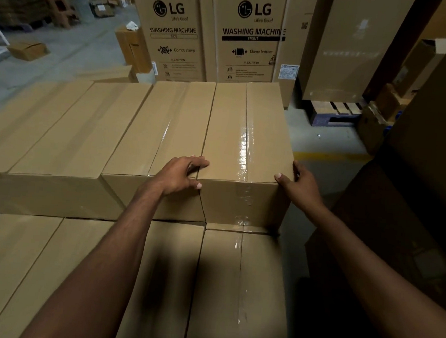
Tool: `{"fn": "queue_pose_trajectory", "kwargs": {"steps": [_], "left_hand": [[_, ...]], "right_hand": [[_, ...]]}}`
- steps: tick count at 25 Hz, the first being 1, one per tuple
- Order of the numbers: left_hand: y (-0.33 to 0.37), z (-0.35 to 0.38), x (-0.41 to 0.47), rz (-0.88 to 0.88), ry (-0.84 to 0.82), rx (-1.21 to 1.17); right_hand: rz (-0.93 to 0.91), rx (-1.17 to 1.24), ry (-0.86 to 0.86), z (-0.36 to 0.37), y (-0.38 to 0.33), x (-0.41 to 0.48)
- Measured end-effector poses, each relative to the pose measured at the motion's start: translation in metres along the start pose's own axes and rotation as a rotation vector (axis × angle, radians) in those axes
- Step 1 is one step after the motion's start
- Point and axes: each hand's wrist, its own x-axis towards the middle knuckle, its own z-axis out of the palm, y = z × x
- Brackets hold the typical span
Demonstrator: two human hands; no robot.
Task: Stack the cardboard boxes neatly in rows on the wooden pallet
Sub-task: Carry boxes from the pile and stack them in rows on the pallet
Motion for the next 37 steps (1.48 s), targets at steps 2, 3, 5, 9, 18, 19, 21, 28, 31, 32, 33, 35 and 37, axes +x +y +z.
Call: {"fn": "queue_pose_trajectory", "kwargs": {"steps": [2, 3, 5, 9, 18, 19, 21, 28, 31, 32, 33, 35, 37], "left_hand": [[0.007, 0.005, -0.024, -0.016, 0.075, -0.089], [0.010, 0.008, -0.040, -0.006, 0.130, -0.128], [0.015, 0.013, -0.087, 0.023, 0.229, -0.253], [0.035, 0.016, -0.204, 0.011, 0.338, -0.551], [0.047, 0.037, -0.447, -0.073, 0.468, -0.705], [0.048, 0.043, -0.469, -0.100, 0.490, -0.691], [0.048, 0.055, -0.505, -0.180, 0.520, -0.664], [0.025, 0.074, -0.617, -0.354, 0.675, -0.715], [0.001, 0.062, -0.648, -0.389, 0.752, -0.688], [-0.009, 0.055, -0.657, -0.401, 0.774, -0.682], [-0.020, 0.048, -0.666, -0.408, 0.803, -0.687], [-0.048, 0.027, -0.686, -0.408, 0.865, -0.700], [-0.083, 0.001, -0.708, -0.389, 0.893, -0.754]], "right_hand": [[0.010, -0.016, 0.087, 0.005, -0.005, -0.027], [0.013, -0.025, 0.128, 0.006, -0.009, -0.045], [0.000, -0.021, 0.190, 0.009, -0.025, -0.093], [0.005, 0.101, 0.168, 0.024, -0.065, -0.219], [-0.001, 0.329, -0.129, 0.080, -0.121, -0.459], [-0.006, 0.348, -0.156, 0.086, -0.121, -0.477], [0.004, 0.401, -0.192, 0.098, -0.114, -0.507], [0.025, 0.456, -0.331, 0.138, -0.109, -0.585], [-0.008, 0.444, -0.419, 0.167, -0.127, -0.610], [-0.017, 0.437, -0.442, 0.179, -0.136, -0.618], [-0.021, 0.450, -0.462, 0.191, -0.144, -0.626], [-0.010, 0.495, -0.482, 0.225, -0.166, -0.640], [0.001, 0.523, -0.470, 0.263, -0.190, -0.655]]}}
